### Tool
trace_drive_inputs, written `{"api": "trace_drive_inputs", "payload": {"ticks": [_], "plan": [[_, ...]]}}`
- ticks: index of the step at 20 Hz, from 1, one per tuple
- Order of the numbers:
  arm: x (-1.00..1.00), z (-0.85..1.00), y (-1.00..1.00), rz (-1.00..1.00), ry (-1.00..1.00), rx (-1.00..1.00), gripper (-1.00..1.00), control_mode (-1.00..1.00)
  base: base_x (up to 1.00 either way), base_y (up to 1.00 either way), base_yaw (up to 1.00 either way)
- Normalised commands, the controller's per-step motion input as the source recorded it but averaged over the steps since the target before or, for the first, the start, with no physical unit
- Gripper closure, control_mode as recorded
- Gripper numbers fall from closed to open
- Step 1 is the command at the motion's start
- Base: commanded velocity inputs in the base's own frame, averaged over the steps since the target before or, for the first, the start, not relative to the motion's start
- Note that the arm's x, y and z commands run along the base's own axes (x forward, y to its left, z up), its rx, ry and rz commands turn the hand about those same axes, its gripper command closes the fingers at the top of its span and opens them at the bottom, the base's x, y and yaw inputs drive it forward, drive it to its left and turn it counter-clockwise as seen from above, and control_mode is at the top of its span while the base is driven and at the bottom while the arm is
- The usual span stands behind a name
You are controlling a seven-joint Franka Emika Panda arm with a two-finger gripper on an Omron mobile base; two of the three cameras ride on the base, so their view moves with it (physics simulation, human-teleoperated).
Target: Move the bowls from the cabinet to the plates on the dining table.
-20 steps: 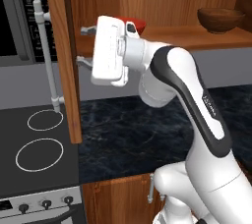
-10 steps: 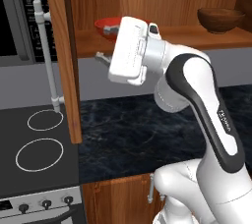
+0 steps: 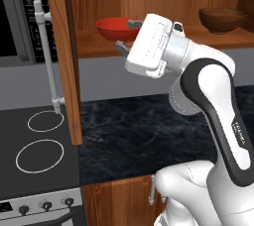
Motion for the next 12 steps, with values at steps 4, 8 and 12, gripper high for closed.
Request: {"api": "trace_drive_inputs", "payload": {"ticks": [4,8,12], "plan": [[-0.17,0.24,-0.24,-0.15,0.08,0.14,-1.00,-1.00,0.00,0.00,0.00],[-0.20,0.20,-0.13,-0.16,0.04,0.16,-1.00,-1.00,0.00,0.00,0.00],[-0.23,0.19,-0.18,-0.11,0.04,0.19,-1.00,-1.00,0.00,0.00,0.00]]}}
